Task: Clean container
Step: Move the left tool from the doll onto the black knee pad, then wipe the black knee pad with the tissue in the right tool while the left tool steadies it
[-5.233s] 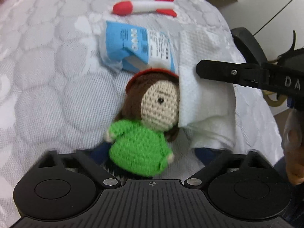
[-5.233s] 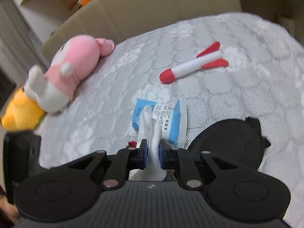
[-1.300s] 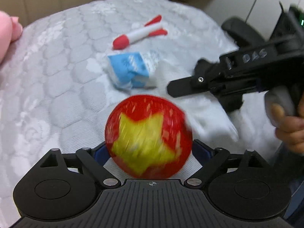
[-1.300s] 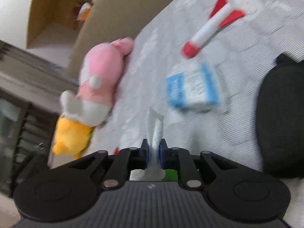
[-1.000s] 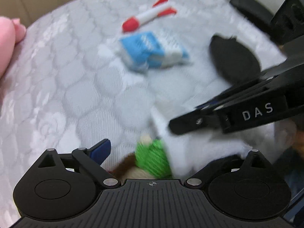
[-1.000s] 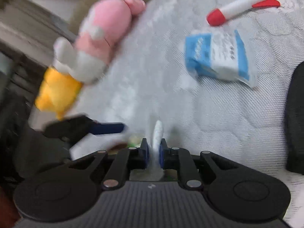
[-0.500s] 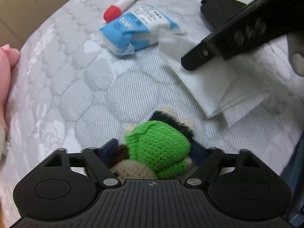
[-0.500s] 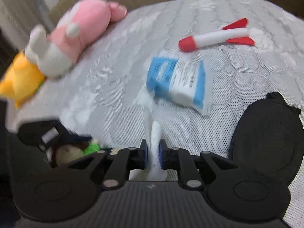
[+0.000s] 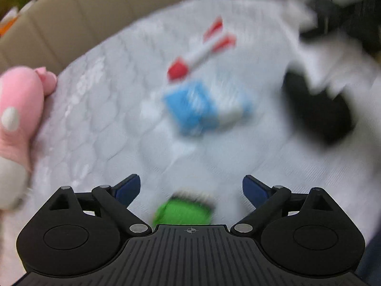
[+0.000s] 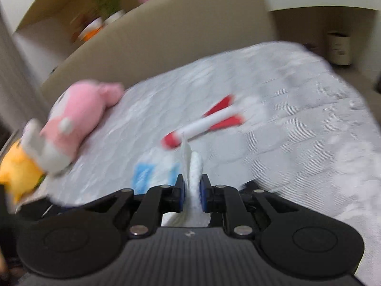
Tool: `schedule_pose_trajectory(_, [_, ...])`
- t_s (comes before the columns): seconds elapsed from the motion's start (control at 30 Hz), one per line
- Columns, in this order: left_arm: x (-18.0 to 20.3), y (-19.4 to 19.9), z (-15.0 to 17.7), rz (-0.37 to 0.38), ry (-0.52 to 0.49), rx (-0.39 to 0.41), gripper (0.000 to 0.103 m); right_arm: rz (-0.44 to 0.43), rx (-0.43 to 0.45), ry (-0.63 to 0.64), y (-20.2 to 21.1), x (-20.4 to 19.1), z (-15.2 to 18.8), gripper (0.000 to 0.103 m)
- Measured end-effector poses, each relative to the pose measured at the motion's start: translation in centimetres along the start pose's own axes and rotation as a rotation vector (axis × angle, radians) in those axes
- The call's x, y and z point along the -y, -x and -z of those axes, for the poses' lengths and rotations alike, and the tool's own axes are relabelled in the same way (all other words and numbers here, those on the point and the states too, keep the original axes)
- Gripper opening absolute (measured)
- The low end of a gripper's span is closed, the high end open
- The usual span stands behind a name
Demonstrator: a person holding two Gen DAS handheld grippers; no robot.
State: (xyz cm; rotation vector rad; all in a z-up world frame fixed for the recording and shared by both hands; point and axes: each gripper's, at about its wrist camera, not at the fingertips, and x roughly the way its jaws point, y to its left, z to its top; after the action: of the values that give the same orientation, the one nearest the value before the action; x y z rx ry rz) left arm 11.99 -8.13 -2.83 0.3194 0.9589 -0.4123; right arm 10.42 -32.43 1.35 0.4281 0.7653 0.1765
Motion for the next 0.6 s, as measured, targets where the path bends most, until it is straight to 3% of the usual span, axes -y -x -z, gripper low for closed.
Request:
schedule_pose_trajectory(0.07, [0.8, -0.2, -1.2, 0.148, 0.113, 0.01, 0.101, 0.014, 0.038, -0.056, 0.6, 1.6, -0.5, 0.016])
schedule_pose_trajectory(0.17, [3.3, -3.0, -2.6, 0.331, 0.205, -0.042, 0.101, 0.057, 0.081, -0.099, 1.0, 3.2, -0.8, 0.016])
schedule_pose_trajectory(0.3, [6.5, -7.4, -4.0, 0.344, 0.274, -0.077, 0.101, 0.1, 0.076, -0.145, 0.7, 4.6, -0.6, 0.016])
schedule_pose_trajectory(0.43, [8.1, -9.8, -4.8, 0.446, 0.405, -0.099, 0.102, 0.096, 0.065, -0.183, 0.2, 5.5, -0.7, 0.016])
schedule_pose_trajectory(0.53, [9.5, -11.2, -5.1, 0.414, 0.392, -0.137, 0.102, 0.118, 0.067, -0.185, -0.1, 5.7, -0.8, 0.016])
schedule_pose_trajectory(0.6, [10.2, -11.0, -5.2, 0.388, 0.346, -0.119, 0.101, 0.112, 0.053, -0.194, -0.5, 5.7, -0.5, 0.016])
